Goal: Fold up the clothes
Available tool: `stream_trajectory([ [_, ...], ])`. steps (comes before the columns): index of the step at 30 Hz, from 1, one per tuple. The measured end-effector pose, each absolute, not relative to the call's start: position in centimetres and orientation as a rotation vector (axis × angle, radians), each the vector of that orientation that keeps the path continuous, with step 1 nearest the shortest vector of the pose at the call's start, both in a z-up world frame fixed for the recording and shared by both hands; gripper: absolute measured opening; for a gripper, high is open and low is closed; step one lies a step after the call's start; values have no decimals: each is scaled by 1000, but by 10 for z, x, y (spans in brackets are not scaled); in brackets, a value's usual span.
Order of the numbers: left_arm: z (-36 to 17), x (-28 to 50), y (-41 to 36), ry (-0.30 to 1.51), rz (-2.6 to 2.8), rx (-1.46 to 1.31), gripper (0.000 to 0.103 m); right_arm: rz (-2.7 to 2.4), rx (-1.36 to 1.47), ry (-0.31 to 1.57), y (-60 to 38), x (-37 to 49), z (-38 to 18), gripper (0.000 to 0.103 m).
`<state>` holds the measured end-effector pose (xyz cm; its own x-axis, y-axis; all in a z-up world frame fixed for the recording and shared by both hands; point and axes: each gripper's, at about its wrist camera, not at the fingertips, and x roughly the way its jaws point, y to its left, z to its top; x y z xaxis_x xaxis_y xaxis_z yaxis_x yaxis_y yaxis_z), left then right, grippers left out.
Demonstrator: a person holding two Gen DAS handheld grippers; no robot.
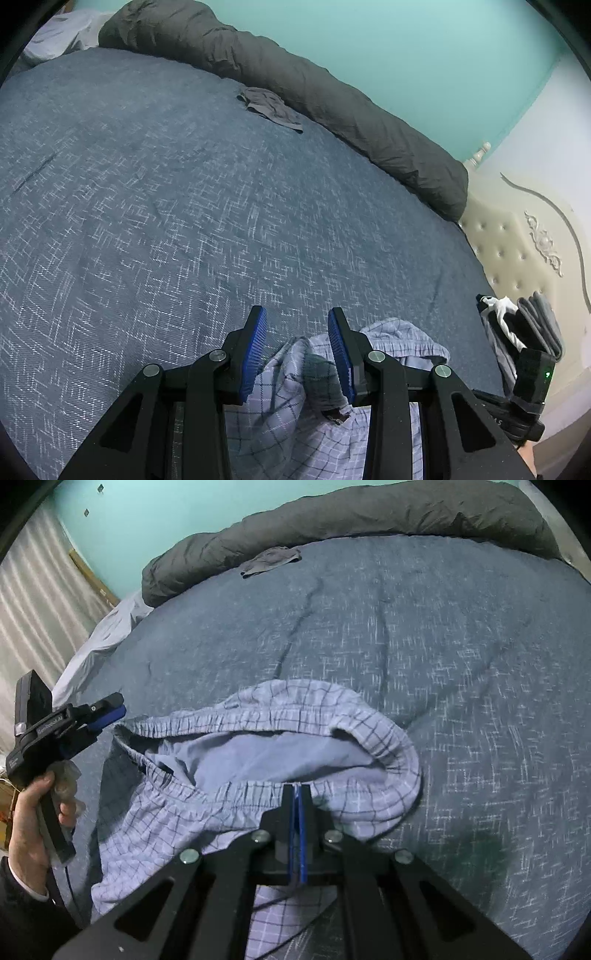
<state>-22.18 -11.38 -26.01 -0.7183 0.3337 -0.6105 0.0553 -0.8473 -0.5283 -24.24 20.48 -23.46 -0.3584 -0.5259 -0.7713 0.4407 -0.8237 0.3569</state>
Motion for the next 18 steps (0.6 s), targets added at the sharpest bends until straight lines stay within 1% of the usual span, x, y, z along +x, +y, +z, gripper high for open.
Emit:
stream_trajectory([
  [5, -260, -222, -117, -798, 2662, -1099, 38, -2239, 1289, -193, 222, -249, -235, 1],
  [13, -259, -223, -112, -789, 2634, -1103, 38, -2415, 1217, -305, 283, -269, -208, 1],
  [18, -259, -228, -91, -701, 2566, -1138, 38, -2460, 1265, -362, 308, -279, -219, 1],
])
